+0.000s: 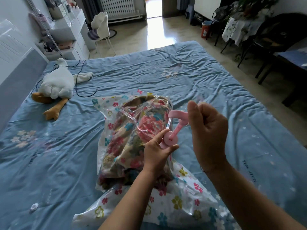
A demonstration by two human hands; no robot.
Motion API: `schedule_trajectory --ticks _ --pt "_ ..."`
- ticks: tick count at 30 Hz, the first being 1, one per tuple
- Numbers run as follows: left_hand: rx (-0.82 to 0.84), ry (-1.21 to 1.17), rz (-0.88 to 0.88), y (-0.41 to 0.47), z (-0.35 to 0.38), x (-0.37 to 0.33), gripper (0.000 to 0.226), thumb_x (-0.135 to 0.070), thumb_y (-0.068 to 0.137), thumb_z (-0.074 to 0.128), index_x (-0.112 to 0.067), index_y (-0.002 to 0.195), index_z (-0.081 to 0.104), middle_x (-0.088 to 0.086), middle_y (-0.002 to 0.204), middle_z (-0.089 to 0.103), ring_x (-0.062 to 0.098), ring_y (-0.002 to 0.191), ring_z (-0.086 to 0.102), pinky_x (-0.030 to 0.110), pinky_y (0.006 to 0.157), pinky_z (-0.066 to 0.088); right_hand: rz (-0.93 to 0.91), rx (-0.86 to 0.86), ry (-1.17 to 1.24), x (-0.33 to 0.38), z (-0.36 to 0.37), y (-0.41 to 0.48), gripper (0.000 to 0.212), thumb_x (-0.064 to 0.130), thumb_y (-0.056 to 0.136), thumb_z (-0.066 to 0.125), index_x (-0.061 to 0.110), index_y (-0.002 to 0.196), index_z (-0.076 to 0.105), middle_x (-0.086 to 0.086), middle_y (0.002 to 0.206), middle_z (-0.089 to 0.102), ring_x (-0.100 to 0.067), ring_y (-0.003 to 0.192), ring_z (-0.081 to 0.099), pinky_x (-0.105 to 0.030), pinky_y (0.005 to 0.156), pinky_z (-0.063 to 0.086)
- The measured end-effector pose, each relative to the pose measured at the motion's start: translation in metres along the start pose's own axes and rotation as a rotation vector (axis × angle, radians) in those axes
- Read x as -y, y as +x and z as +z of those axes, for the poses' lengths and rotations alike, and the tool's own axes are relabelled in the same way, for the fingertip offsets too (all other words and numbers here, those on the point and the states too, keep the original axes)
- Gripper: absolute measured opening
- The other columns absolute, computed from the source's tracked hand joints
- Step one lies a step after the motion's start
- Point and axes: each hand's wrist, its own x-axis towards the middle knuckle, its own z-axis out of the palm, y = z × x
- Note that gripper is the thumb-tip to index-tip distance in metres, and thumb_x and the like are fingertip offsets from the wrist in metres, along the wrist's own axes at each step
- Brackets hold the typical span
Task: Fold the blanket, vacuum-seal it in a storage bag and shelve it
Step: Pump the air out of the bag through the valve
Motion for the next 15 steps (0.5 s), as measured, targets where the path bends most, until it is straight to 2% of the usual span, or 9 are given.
schedule_trajectory --ticks 2,3,4,6,8,10,12,13,15 --pt "-0.003 -0.002 0.002 -0.002 0.000 0.000 0.069 -0.033 0.063 0.087 -0.018 0.126 0.063 -0.004 0.118 0.070 0.009 0.110 0.065 0.039 0.096 0.053 0.094 0.087 -0.109 -0.029 0.001 -0.014 0.057 0.060 0.090 0.052 0.014 0.061 0.034 -0.026 0.060 0.061 -0.035 0.057 0.062 -0.045 0.051 0.044" --pt "0.004 0.005 0.005 -0.003 0.001 -0.001 0.065 -0.030 0.064 0.087 -0.020 0.124 0.065 -0.004 0.115 0.071 0.008 0.108 0.066 0.039 0.094 0.054 0.177 0.150 -0.184 -0.045 0.000 -0.024 0.063 0.074 0.084 0.047 0.017 0.060 0.034 -0.012 0.057 0.062 -0.025 0.053 0.060 -0.040 0.051 0.045" --pt "0.013 0.008 0.006 -0.004 0.002 -0.001 0.058 -0.026 0.066 0.086 -0.023 0.120 0.067 -0.006 0.111 0.072 0.007 0.105 0.067 0.039 0.092 0.055 0.268 0.216 -0.260 -0.058 -0.001 -0.031 0.069 0.086 0.075 0.042 0.020 0.057 0.036 0.003 0.051 0.055 -0.013 0.048 0.051 -0.035 0.051 0.042" --pt "0.017 -0.004 -0.002 -0.007 0.001 -0.001 0.050 -0.020 0.068 0.086 -0.029 0.114 0.068 -0.009 0.105 0.073 0.003 0.100 0.068 0.036 0.089 0.056 0.376 0.280 -0.331 -0.067 -0.002 -0.036 0.076 0.095 0.061 0.041 0.019 0.054 0.042 0.008 0.048 0.042 -0.005 0.046 0.037 -0.031 0.051 0.037" --pt "0.016 -0.005 0.006 -0.005 -0.001 -0.004 0.056 -0.027 0.067 0.086 -0.024 0.119 0.066 -0.006 0.110 0.072 0.005 0.104 0.067 0.036 0.092 0.055 0.299 0.234 -0.264 -0.053 -0.001 -0.025 0.079 0.083 0.069 0.049 0.005 0.057 0.051 -0.003 0.049 0.052 -0.011 0.047 0.041 -0.035 0.050 0.039" --pt "0.016 0.007 0.016 -0.002 -0.002 -0.002 0.065 -0.035 0.065 0.085 -0.022 0.124 0.064 -0.004 0.119 0.069 0.008 0.112 0.064 0.039 0.097 0.053 0.160 0.124 -0.122 -0.020 0.000 -0.009 0.073 0.064 0.083 0.053 -0.006 0.061 0.052 -0.019 0.057 0.062 -0.029 0.049 0.047 -0.041 0.052 0.042" --pt "0.009 0.005 0.012 -0.002 -0.003 -0.001 0.068 -0.037 0.064 0.085 -0.026 0.126 0.060 -0.003 0.122 0.068 0.009 0.114 0.063 0.040 0.098 0.052 0.033 0.018 0.019 0.004 0.000 0.001 0.062 0.048 0.089 0.056 -0.004 0.058 0.042 -0.022 0.054 0.058 -0.031 0.047 0.043 -0.038 0.049 0.038" --pt "0.008 0.008 0.008 -0.003 -0.003 0.000 0.069 -0.040 0.063 0.084 -0.027 0.127 0.060 -0.004 0.122 0.068 0.009 0.114 0.063 0.040 0.098 0.052 0.007 0.002 0.033 0.006 0.001 -0.001 0.059 0.045 0.090 0.057 -0.001 0.058 0.038 -0.025 0.054 0.057 -0.032 0.047 0.047 -0.039 0.048 0.038" --pt "0.010 0.015 0.005 -0.004 -0.001 0.001 0.069 -0.043 0.063 0.083 -0.025 0.126 0.062 -0.005 0.121 0.068 0.008 0.113 0.063 0.039 0.097 0.052 0.052 0.047 -0.037 -0.014 0.004 -0.014 0.058 0.050 0.091 0.055 0.005 0.059 0.037 -0.022 0.057 0.062 -0.032 0.050 0.058 -0.038 0.049 0.043"
